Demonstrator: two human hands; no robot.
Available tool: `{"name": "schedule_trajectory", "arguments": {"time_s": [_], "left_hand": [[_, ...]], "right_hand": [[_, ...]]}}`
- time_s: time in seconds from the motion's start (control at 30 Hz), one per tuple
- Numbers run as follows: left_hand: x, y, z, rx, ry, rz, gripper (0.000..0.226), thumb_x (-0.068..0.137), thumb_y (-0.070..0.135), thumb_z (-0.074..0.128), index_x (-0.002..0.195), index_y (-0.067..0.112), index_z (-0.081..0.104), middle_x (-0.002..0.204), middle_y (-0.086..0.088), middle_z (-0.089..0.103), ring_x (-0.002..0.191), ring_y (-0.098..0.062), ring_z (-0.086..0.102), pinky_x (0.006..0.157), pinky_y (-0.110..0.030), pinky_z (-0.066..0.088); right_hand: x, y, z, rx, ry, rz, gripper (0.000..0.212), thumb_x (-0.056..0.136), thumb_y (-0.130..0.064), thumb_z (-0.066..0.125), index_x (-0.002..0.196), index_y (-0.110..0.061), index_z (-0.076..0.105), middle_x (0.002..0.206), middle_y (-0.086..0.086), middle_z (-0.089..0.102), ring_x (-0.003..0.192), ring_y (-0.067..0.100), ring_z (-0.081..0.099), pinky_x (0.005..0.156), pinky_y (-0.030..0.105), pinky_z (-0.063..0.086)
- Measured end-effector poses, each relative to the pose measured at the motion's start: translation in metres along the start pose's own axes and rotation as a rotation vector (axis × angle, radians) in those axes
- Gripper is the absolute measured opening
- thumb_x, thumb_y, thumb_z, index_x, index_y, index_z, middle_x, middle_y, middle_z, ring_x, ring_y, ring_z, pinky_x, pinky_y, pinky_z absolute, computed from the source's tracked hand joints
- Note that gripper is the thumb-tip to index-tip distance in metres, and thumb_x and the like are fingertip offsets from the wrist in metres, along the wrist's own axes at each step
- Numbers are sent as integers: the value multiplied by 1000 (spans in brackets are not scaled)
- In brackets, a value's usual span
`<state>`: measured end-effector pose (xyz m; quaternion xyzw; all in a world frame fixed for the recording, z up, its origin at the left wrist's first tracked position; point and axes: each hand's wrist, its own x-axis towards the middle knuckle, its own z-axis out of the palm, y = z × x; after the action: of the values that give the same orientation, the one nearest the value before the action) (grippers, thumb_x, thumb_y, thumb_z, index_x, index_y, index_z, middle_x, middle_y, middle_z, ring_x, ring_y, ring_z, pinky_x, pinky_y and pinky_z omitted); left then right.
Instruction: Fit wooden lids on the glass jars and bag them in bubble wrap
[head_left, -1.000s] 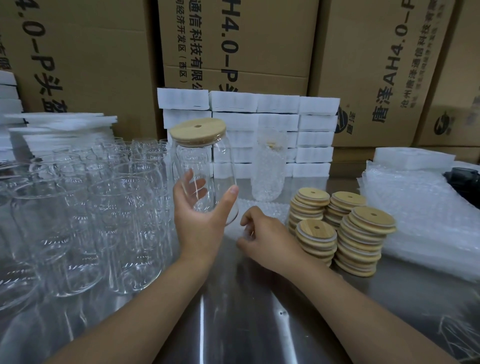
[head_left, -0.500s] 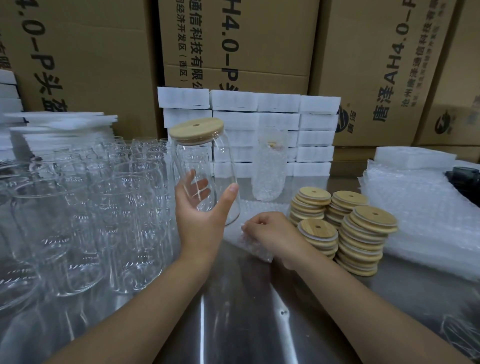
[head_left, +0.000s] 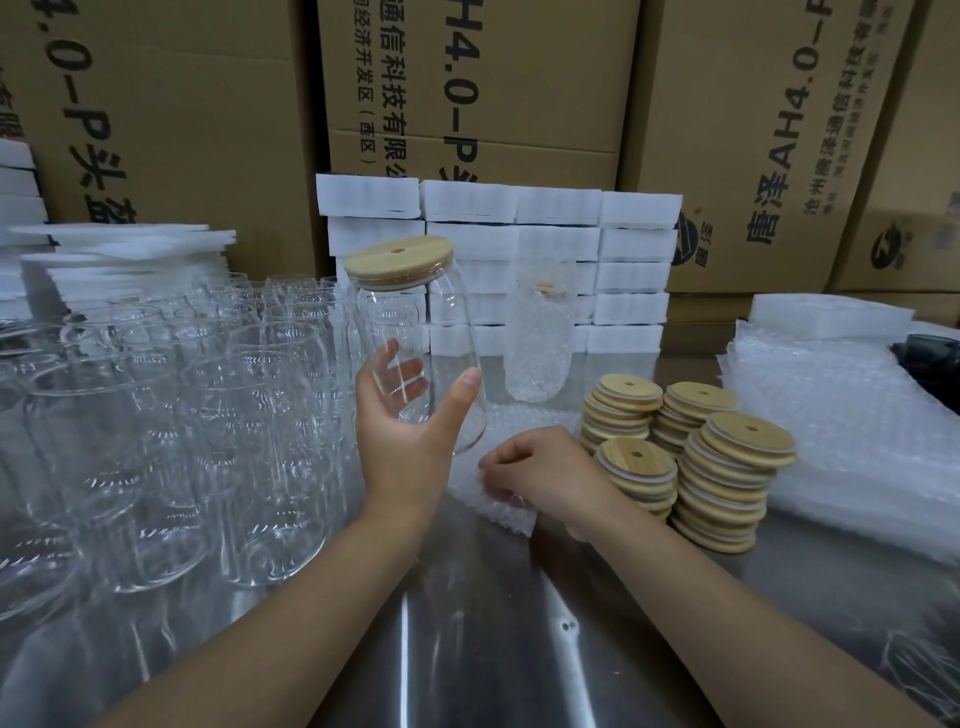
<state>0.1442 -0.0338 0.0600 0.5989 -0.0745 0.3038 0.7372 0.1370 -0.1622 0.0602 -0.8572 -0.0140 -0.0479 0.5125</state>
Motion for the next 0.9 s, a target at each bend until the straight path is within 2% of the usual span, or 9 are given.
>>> {"name": "schedule_trajectory", "arguments": {"time_s": [0.13,0.27,0.37,0.43,0.57,0.63,0.73,0.8,0.9], "left_hand": [[0,1,0,5,-7,-1,77,52,66,74,120,46,44,114,17,59,109,-2,59,91,-51,54],[-2,3,-1,-8,-26,-15,80,53,64,74,124,42,45,117,14,59,110,-2,59,91,-49,54],[-3,6,0,-88,-82,-49,72,60,53,78,123,37,47,116,8,61,103,-1,63,70,-32,59],[-3,7,2,-197,-128,-110,63,67,42,80,121,31,49,108,4,63,97,-4,66,59,-29,58],[-3,7,5,-302,-223,-247,74,54,53,74,120,30,52,105,0,63,103,-14,66,68,-40,58],[-3,5,6,-328,-235,-278,77,50,56,72,120,30,52,108,-4,61,105,-16,65,72,-41,58],[-2,2,7,-238,-214,-250,76,46,60,71,116,34,53,113,-5,64,98,-11,68,76,-37,56],[-2,0,7,-182,-193,-230,73,45,62,71,111,39,52,108,0,68,91,-4,69,76,-34,56],[-1,-3,5,-119,-169,-204,69,51,55,77,113,42,50,109,3,65,99,-5,66,79,-30,53]], "right_hand": [[1,1,2,-37,15,-20,15,81,-8,70,78,-22,74,75,-3,73,74,15,69,73,26,57],[0,1,3,-304,-7,-108,17,79,-24,72,95,-26,75,87,-15,69,79,-2,61,67,9,45],[-2,2,7,-466,33,-209,31,77,-37,71,107,-29,69,102,-15,65,88,1,58,74,18,47],[-3,4,9,-470,38,-255,40,74,-42,74,111,-30,63,104,-16,58,90,5,56,79,27,49],[-2,5,11,-453,55,-273,47,66,-43,79,106,-35,55,113,-16,49,89,8,54,82,32,50],[-2,6,12,-455,72,-259,56,66,-40,79,115,-30,53,114,-12,45,88,12,56,80,33,51],[0,6,11,-444,88,-250,60,71,-31,75,125,-21,50,120,-6,43,93,18,59,82,36,51],[0,6,9,-448,81,-249,67,74,-25,72,135,-22,44,128,-5,40,98,20,59,86,35,50],[1,4,6,-406,82,-248,74,75,-21,71,141,-25,39,136,-7,37,105,20,58,91,35,48]]}}
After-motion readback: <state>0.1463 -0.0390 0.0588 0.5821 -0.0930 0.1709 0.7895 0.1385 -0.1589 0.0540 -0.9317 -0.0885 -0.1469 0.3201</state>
